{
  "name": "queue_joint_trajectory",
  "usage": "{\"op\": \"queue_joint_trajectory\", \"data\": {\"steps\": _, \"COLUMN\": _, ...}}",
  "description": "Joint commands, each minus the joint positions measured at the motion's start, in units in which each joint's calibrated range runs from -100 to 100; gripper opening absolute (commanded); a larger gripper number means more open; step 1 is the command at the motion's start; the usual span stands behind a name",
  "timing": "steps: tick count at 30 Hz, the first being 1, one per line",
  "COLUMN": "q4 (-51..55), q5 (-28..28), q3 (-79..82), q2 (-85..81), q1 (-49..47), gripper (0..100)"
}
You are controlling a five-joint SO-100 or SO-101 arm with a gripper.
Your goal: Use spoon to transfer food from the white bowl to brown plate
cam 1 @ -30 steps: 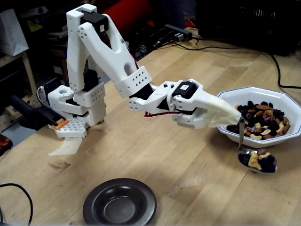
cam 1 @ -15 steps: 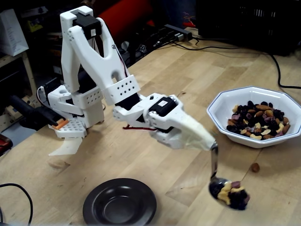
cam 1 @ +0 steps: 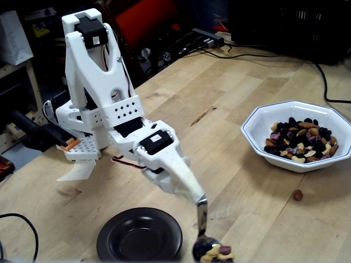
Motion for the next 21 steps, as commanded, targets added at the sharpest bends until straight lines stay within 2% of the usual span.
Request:
{"op": "queue_joint_trajectory", "data": {"steps": 1, "q4": -1.34, "q5": 0.00, "q3": 1.92, "q2": -8.22, "q1": 2.13, "gripper": 4}}
{"op": "queue_joint_trajectory", "data": {"steps": 21, "q4": -0.78, "q5": 0.44, "q3": 20.68, "q2": -28.93, "q1": 3.68, "gripper": 4}}
